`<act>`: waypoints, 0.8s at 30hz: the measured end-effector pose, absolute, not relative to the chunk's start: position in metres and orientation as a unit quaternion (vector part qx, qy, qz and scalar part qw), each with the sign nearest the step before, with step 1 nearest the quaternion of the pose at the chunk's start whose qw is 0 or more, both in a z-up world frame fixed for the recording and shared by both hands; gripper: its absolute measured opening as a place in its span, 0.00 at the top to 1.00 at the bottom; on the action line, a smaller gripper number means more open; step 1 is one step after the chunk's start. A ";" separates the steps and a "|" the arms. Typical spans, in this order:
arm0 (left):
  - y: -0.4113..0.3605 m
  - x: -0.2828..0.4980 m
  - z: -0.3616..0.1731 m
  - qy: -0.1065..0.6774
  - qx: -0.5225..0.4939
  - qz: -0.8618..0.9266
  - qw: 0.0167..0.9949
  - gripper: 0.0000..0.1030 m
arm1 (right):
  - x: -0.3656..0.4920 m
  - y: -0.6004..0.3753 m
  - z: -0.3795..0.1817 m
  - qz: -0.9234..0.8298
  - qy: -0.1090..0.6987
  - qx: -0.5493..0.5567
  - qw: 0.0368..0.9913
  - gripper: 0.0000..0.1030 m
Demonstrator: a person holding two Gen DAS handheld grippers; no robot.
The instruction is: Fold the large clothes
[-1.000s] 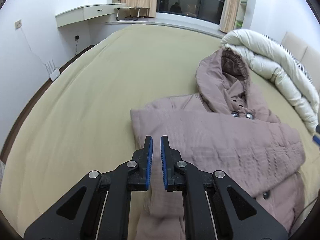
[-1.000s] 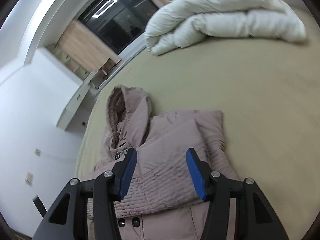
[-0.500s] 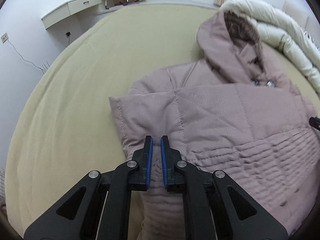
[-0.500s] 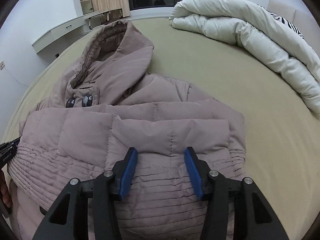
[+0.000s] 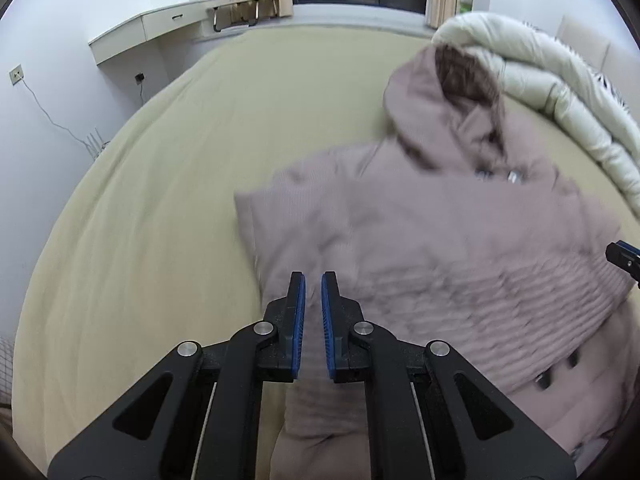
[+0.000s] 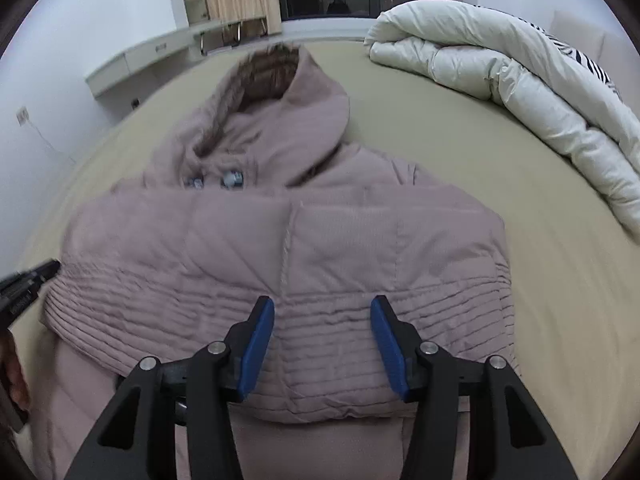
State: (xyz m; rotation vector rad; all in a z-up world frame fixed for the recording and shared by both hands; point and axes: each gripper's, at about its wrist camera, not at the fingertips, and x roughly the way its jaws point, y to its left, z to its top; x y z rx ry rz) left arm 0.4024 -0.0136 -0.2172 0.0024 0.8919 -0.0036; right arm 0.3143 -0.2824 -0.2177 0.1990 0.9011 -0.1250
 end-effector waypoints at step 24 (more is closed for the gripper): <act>-0.166 0.731 -0.219 0.468 0.023 -0.030 0.883 0.54 | 0.493 -0.355 -0.194 -0.036 0.416 0.120 0.901 0.18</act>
